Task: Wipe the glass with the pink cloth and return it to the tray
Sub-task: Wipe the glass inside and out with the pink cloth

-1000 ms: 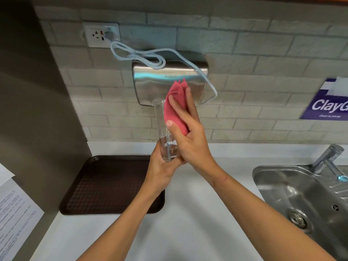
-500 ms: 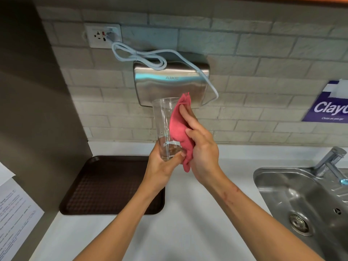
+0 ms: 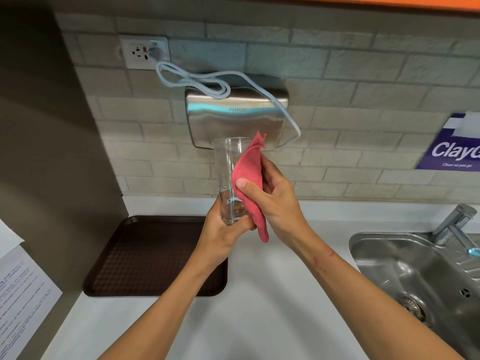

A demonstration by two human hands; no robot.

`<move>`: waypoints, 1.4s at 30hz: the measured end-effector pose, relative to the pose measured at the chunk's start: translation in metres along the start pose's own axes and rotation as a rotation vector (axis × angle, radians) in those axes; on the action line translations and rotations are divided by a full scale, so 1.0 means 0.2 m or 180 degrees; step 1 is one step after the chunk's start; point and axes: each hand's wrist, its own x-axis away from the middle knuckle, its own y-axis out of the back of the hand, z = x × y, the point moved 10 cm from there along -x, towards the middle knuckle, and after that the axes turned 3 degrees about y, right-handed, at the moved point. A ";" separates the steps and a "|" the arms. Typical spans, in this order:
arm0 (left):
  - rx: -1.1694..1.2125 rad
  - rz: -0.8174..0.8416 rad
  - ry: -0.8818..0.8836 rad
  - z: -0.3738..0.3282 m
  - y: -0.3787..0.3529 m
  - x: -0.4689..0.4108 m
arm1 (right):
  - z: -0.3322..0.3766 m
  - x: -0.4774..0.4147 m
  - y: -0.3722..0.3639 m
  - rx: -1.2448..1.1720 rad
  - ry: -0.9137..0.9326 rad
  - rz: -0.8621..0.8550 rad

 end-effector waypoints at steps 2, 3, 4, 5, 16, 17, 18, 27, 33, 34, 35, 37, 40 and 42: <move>-0.0112 0.0017 -0.0065 -0.01 -0.01 0.01 | 0.00 0.01 -0.01 0.0271 0.0042 -0.0077; -0.0154 0.0005 -0.0100 -0.01 -0.02 0.01 | 0.01 0.02 -0.02 0.0383 0.0078 -0.0137; -0.0178 -0.0006 -0.0123 -0.01 -0.02 0.01 | 0.01 0.03 -0.02 0.0448 0.0114 -0.0204; -0.0188 0.0003 -0.0137 -0.01 -0.02 0.01 | 0.02 0.03 -0.02 0.0483 0.0144 -0.0282; 0.0119 0.0313 0.0036 0.03 -0.08 0.02 | -0.10 -0.01 0.07 -0.0343 -0.0592 -0.0666; 0.0154 0.0297 0.0057 0.04 -0.08 0.02 | -0.11 0.00 0.07 -0.0278 -0.0557 -0.0618; 0.0155 0.0287 0.0068 0.05 -0.08 0.03 | -0.11 0.01 0.06 -0.0170 -0.0443 -0.0530; -0.0270 0.0582 0.0005 0.05 -0.10 -0.02 | 0.01 -0.04 0.09 0.0526 -0.0043 -0.0694; 0.0047 0.0710 0.0070 0.09 -0.10 -0.02 | -0.11 -0.04 0.12 -0.0094 -0.0577 -0.0817; 0.0125 0.0753 0.0077 0.10 -0.10 -0.02 | -0.11 -0.02 0.12 -0.0105 -0.0534 -0.0790; 0.0189 0.0803 0.0087 0.10 -0.10 -0.02 | -0.11 -0.01 0.11 -0.0058 -0.0427 -0.0738; 0.0275 0.0897 0.0124 0.11 -0.11 -0.02 | -0.08 0.03 0.08 0.0089 -0.0067 -0.0577; 0.0270 0.0923 0.0154 0.11 -0.11 -0.01 | -0.03 0.06 0.03 0.0355 0.0104 -0.0421; 0.0199 0.0873 0.0100 0.11 -0.10 -0.01 | -0.01 0.05 0.02 0.0546 -0.0037 -0.0471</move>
